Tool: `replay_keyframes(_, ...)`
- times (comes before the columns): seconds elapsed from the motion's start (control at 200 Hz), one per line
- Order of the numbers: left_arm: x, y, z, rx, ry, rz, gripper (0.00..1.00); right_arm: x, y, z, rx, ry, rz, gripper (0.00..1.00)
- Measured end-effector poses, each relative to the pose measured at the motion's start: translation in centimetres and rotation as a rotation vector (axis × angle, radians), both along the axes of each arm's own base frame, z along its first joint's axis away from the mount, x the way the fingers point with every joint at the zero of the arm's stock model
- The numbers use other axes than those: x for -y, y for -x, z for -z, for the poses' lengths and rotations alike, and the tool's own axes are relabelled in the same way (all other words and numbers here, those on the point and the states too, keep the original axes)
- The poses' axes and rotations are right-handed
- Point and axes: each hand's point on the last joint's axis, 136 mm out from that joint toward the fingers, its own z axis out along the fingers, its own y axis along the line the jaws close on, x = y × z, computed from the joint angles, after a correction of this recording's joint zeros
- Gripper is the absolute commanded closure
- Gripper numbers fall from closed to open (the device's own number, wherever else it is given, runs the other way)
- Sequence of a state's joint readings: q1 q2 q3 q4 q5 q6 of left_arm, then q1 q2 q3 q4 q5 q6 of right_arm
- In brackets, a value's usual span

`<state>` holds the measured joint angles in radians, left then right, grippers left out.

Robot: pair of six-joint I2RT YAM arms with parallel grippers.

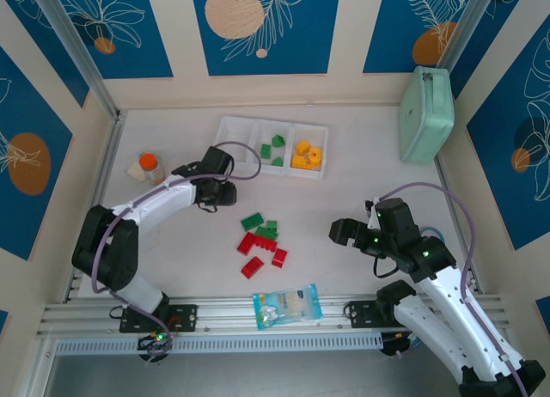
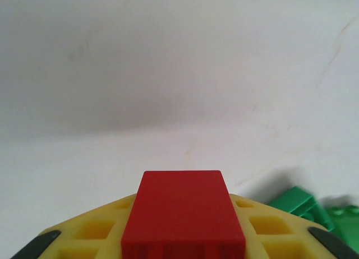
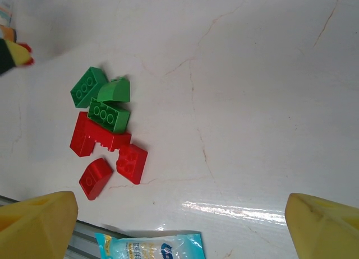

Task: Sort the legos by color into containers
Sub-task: Pick up the lego from the center of the table, then place the lego in the container.

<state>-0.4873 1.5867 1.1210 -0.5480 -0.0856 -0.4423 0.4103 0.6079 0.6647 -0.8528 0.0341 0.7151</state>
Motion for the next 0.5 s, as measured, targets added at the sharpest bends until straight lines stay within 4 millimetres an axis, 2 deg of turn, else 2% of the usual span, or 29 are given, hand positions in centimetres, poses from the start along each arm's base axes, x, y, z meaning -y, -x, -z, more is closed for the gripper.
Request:
replay_keyframes(0.075,0.6,-2.4,-2.6,0.068,0.004,0.014,0.65,0.0,0.0,0.2,-0.013,0.006,0.000,0.05)
replay_keyframes(0.15,1.3,-5.7,-5.4,0.147,0.009,0.024,0.65,0.0,-0.1,0.5,-0.025,0.010,0.000,0.05)
replay_keyframes(0.255,1.9,-10.4,-7.7,0.225,-0.007,0.022,0.65,0.1,0.1,0.6,-0.042,0.018,0.006,0.04)
replay_keyframes(0.355,2.3,-14.5,-7.9,0.251,-0.024,0.010,0.65,0.1,0.1,0.2,-0.043,0.014,0.011,0.04)
replay_keyframes(0.5,1.9,-18.0,-5.0,0.206,-0.049,-0.012,0.64,0.1,0.0,0.1,-0.053,0.018,0.010,0.04)
